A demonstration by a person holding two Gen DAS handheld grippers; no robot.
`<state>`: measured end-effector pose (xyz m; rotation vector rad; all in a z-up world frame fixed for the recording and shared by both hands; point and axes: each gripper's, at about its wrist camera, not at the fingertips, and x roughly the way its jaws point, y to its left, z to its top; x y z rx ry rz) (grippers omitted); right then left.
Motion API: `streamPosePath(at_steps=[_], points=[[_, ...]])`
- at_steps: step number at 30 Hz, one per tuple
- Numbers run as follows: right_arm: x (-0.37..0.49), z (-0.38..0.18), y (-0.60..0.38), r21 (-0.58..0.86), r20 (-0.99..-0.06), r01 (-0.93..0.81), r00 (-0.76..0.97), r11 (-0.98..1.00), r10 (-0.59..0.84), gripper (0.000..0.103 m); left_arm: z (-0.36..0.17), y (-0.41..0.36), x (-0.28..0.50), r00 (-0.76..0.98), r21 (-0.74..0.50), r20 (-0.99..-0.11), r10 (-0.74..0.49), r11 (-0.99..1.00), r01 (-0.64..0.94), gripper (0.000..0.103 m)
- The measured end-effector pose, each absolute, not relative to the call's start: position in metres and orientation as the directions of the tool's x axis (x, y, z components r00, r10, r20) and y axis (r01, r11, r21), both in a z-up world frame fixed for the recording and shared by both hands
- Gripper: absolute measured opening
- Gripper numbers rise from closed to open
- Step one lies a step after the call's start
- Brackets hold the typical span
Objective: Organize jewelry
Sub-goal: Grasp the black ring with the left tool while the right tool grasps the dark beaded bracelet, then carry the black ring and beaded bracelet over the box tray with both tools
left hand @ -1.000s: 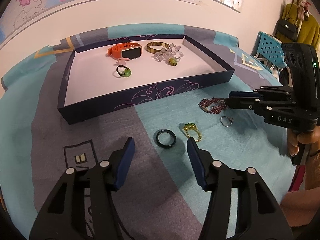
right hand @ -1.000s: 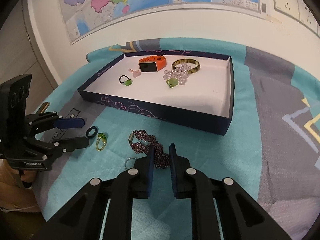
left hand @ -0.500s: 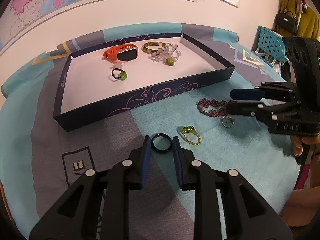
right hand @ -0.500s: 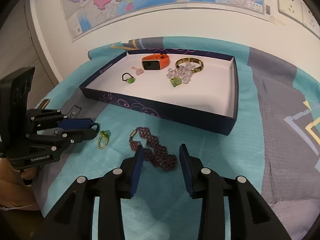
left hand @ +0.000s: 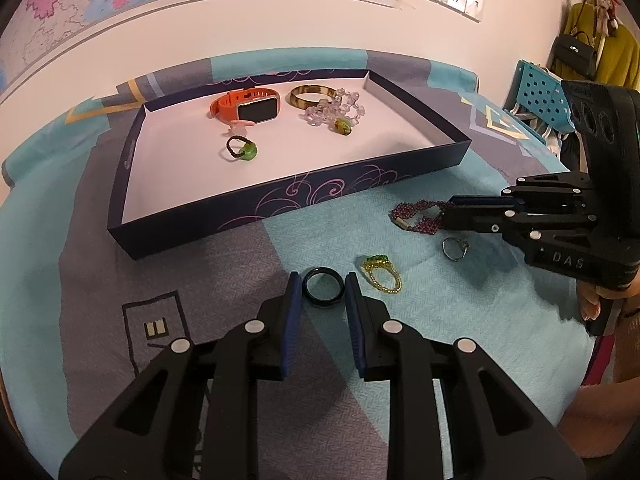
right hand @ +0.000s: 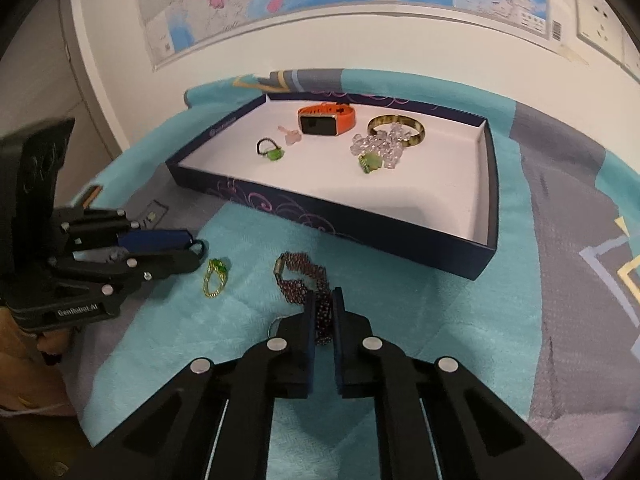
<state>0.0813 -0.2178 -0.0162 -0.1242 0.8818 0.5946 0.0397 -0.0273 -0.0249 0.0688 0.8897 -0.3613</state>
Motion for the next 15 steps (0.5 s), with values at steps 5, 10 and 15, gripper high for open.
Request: streamPosePath(at_steps=[5,10,15], points=[[0.081,-0.009,-0.227,0.217,-0.721,-0.522,0.484,0.825,0.496,0.006,-0.022,-0.025,0.039,0.579,-0.105,-0.762,-0.289,0.938,0.331,0.022],[0.078,0.002,-0.23,0.249,-0.689,-0.523,0.497,0.815,0.528,0.006,-0.016,-0.023,0.036,0.59,-0.11,-0.751,-0.297,0.937,0.331,0.022],[0.074,0.011,-0.23,0.244,-0.668,-0.532,0.514,0.811,0.539,0.006,-0.01,-0.021,0.034,0.603,-0.115,-0.738,-0.304,0.937,0.331,0.023]])
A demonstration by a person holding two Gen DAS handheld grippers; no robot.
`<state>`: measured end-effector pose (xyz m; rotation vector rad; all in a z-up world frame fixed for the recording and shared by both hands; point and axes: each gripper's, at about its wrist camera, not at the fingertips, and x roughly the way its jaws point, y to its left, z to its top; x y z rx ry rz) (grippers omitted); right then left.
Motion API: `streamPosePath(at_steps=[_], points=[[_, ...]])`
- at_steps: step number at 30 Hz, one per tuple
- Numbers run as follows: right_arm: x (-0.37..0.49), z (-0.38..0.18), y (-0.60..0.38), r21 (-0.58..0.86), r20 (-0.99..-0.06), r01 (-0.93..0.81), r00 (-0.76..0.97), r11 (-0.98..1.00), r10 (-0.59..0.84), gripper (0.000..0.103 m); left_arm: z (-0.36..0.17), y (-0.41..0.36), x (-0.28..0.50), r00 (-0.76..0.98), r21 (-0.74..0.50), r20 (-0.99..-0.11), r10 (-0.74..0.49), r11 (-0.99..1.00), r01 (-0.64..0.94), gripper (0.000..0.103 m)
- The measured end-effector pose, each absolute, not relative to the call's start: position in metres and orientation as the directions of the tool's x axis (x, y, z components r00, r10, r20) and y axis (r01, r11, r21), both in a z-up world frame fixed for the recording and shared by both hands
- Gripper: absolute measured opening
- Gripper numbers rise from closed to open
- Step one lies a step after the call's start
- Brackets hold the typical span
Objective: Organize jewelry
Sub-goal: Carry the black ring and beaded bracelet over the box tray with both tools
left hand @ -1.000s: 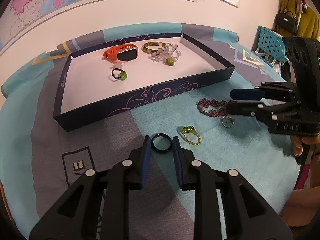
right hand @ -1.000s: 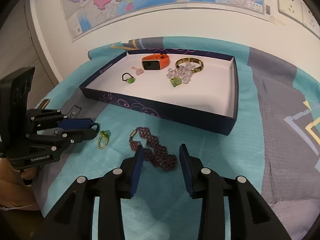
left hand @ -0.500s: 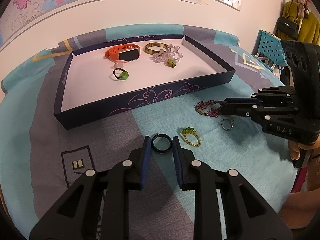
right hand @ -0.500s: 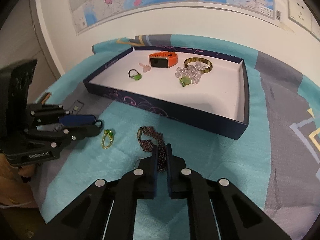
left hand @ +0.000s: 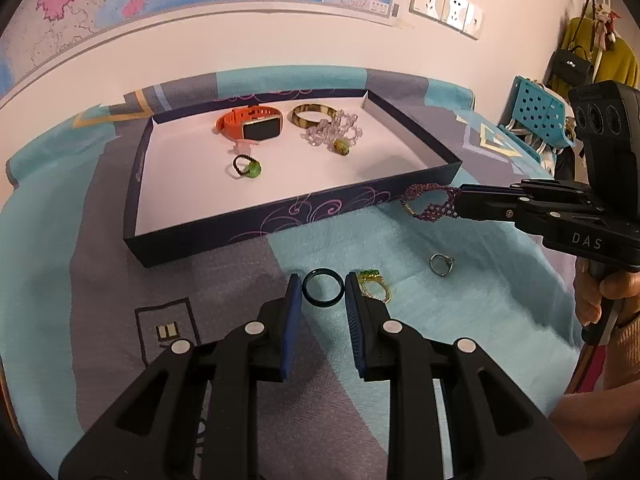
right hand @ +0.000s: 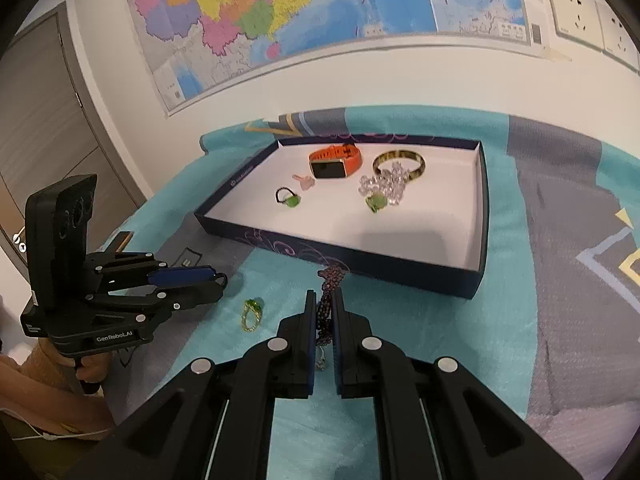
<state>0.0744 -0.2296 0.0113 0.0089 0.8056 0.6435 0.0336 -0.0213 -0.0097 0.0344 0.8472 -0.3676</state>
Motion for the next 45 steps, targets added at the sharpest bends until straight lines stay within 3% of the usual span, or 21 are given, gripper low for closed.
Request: streamPosePath(at_steps=[45], points=[[0.114,0.035,-0.212,0.215,-0.626,-0.551,0.556,0.806,0.547,0.006,0.023,-0.019,0.074,0.676,-0.087,-0.681,-0.281,0.948,0.306,0.023]])
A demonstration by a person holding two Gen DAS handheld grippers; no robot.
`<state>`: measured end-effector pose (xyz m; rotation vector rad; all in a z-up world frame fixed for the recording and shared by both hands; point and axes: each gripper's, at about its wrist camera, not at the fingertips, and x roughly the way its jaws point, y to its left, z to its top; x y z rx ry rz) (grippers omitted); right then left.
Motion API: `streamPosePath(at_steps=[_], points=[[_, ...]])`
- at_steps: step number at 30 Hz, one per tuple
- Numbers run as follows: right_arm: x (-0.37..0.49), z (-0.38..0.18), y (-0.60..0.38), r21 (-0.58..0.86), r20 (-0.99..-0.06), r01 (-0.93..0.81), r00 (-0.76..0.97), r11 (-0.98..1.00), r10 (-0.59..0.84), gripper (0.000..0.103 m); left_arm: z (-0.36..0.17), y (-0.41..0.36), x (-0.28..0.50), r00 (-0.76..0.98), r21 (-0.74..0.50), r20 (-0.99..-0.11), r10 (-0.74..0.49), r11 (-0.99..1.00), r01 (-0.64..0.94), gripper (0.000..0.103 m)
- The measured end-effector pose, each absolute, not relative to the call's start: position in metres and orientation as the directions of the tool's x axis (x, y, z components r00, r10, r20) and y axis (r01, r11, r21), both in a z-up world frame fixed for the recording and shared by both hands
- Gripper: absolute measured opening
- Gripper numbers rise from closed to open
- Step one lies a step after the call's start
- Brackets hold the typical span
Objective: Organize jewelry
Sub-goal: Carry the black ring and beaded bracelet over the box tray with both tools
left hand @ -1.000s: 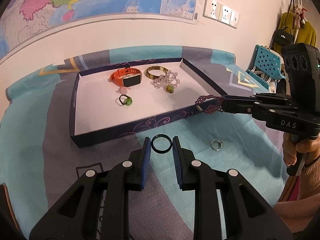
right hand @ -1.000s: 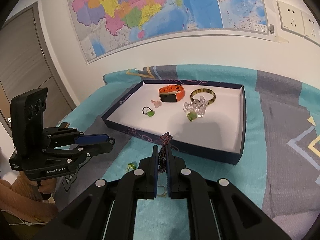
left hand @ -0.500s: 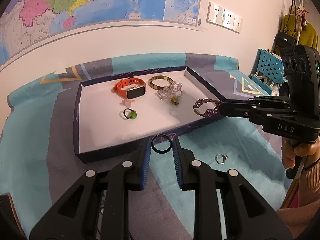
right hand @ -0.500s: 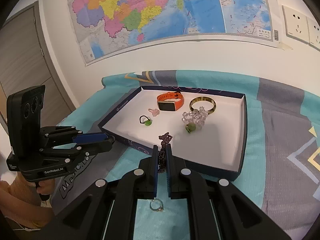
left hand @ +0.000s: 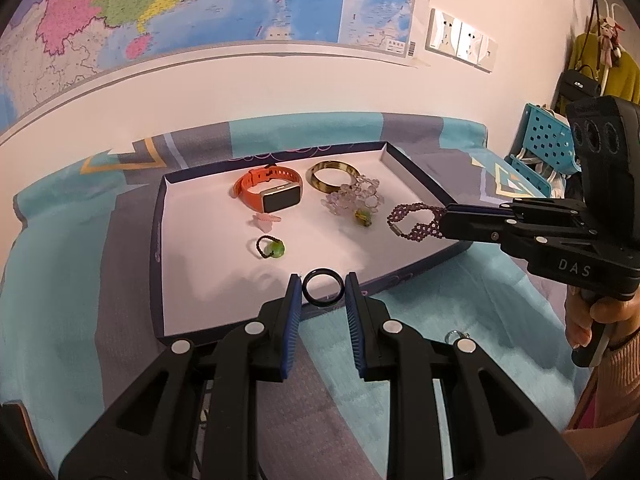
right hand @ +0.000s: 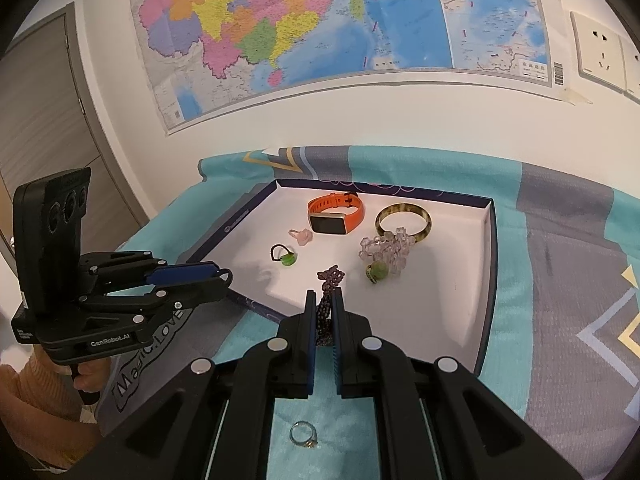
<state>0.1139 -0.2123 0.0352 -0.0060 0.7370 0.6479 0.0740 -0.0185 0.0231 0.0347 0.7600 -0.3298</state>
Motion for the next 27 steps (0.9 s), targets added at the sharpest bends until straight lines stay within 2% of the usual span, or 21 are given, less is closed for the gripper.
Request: streamPosePath(at_steps=[27], points=[[0.142,0.026,-0.203,0.244,-0.639,-0.536,0.538,0.808,0.55,0.006,0.014,-0.018,0.108,0.657,-0.097,-0.704,-0.269,0.953,0.286,0.023]])
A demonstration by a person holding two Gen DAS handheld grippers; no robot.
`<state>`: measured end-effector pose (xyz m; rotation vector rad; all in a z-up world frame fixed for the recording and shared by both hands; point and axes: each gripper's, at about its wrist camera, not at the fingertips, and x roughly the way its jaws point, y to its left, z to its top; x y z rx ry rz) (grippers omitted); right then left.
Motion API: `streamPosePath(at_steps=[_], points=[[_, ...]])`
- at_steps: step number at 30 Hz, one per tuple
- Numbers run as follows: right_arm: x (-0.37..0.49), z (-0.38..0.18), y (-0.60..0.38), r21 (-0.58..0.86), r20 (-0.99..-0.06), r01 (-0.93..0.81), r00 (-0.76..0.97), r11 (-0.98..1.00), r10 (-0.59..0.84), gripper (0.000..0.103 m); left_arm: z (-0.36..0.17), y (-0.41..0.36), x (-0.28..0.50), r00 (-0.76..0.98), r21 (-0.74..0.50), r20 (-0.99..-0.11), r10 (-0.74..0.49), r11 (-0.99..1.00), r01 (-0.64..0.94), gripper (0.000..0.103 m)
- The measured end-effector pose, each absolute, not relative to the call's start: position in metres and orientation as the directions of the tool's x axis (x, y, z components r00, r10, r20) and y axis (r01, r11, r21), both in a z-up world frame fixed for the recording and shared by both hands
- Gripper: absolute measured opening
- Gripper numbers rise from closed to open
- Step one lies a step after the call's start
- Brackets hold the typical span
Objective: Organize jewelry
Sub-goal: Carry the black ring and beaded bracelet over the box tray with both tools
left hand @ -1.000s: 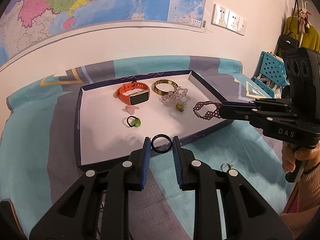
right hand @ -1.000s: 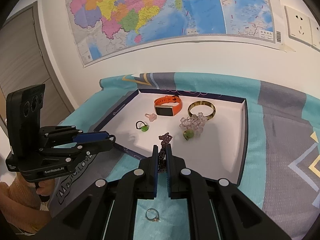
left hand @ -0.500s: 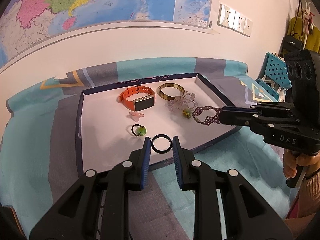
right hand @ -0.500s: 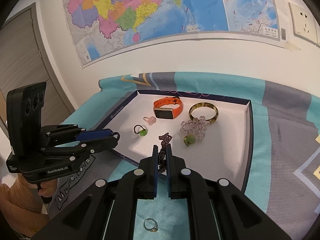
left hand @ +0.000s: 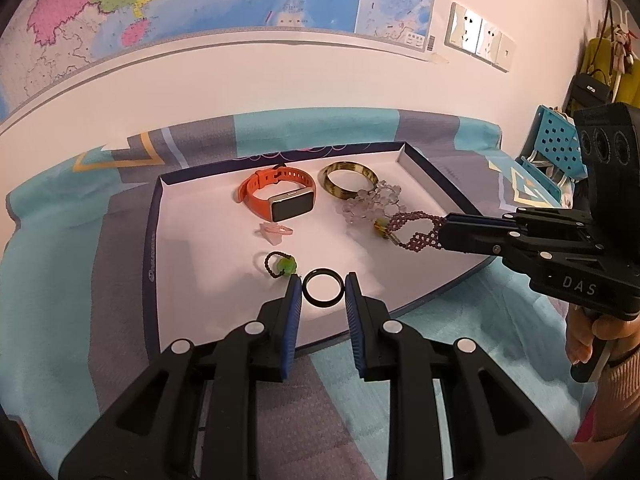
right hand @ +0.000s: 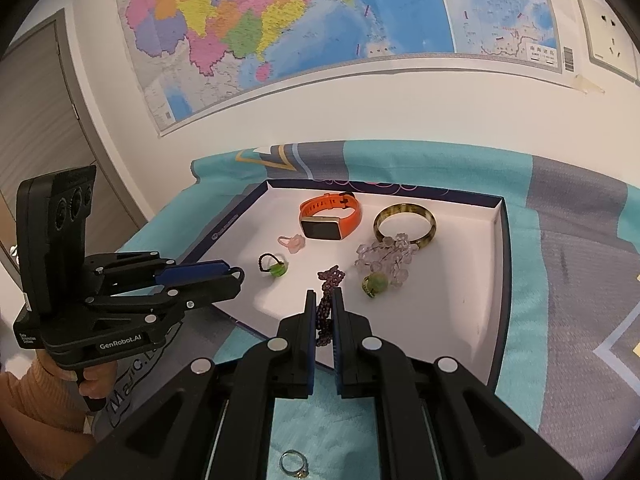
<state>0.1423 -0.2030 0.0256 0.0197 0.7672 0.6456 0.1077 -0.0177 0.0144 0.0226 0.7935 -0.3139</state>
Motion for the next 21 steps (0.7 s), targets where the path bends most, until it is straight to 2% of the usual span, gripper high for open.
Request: streamPosePath(at_steps=[21], points=[[0.155,0.018,-0.199,0.267,-0.653,-0.527,0.517,0.807,0.554,0.006,0.006,-0.022,0.125,0.642,-0.085,-0.725,-0.249,0.958,0.275,0.023]])
